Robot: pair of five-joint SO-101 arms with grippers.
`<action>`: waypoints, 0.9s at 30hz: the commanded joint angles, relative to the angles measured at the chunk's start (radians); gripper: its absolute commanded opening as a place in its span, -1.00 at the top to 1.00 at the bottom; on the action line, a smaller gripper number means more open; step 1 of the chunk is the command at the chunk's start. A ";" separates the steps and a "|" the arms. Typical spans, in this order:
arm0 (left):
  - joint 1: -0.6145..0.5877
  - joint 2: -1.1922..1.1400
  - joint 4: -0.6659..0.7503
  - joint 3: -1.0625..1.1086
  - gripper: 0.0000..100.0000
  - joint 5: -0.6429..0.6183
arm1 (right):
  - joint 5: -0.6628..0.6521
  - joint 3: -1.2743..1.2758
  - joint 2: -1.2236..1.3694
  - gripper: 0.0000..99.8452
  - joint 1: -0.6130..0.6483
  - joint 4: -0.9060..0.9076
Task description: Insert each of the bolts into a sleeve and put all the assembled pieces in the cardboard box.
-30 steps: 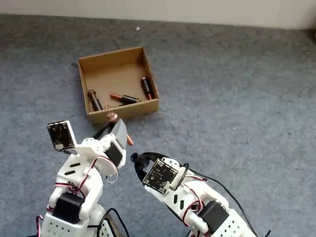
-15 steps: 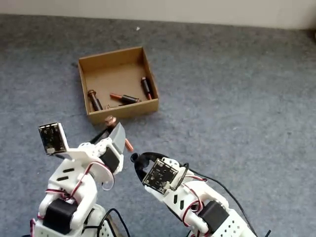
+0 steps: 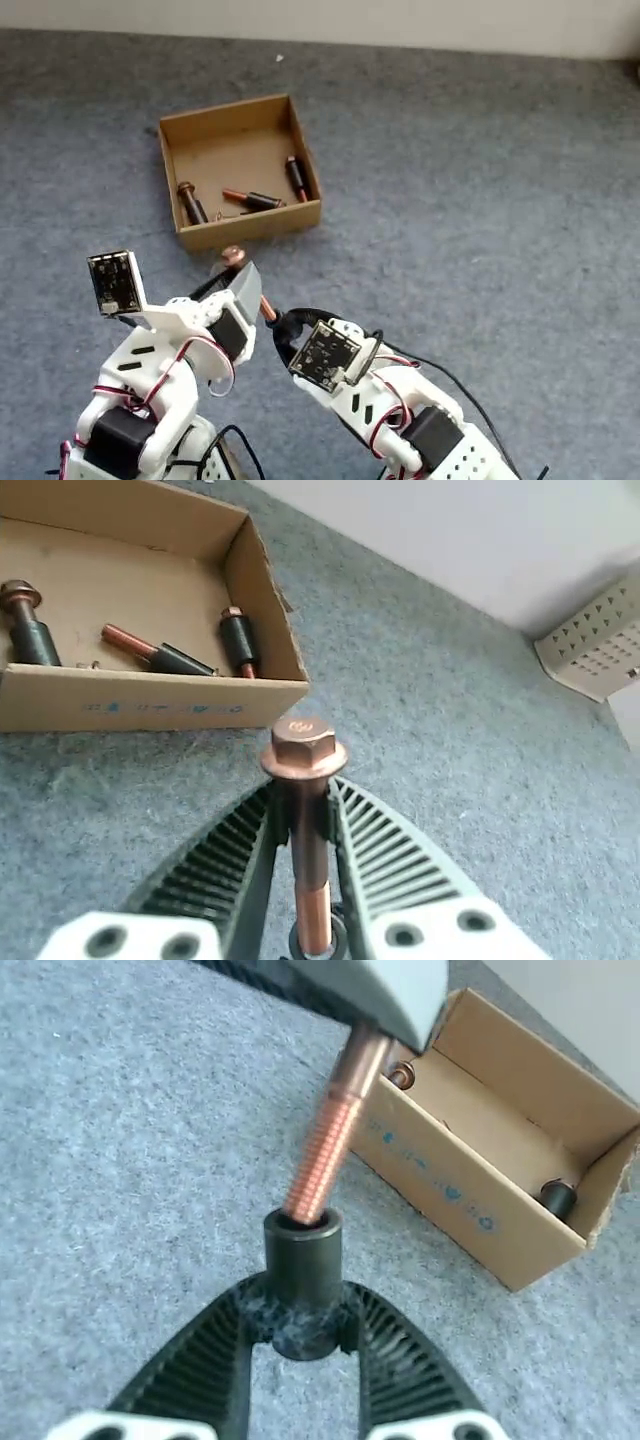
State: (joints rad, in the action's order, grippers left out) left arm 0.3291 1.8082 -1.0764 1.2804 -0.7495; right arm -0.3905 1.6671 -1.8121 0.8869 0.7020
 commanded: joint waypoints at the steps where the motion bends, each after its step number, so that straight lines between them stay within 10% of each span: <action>1: 0.027 0.007 0.000 -0.028 0.99 -0.005 | -0.006 0.021 -0.015 0.99 -0.013 -0.005; 27: 0.105 0.005 -0.114 0.005 0.98 0.098 | 0.052 0.010 -0.015 0.99 -0.143 -0.005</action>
State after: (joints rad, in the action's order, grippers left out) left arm 0.4196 1.8190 -1.1469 1.2988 -0.6882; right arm -0.3567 1.6671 -1.8090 0.7841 0.7050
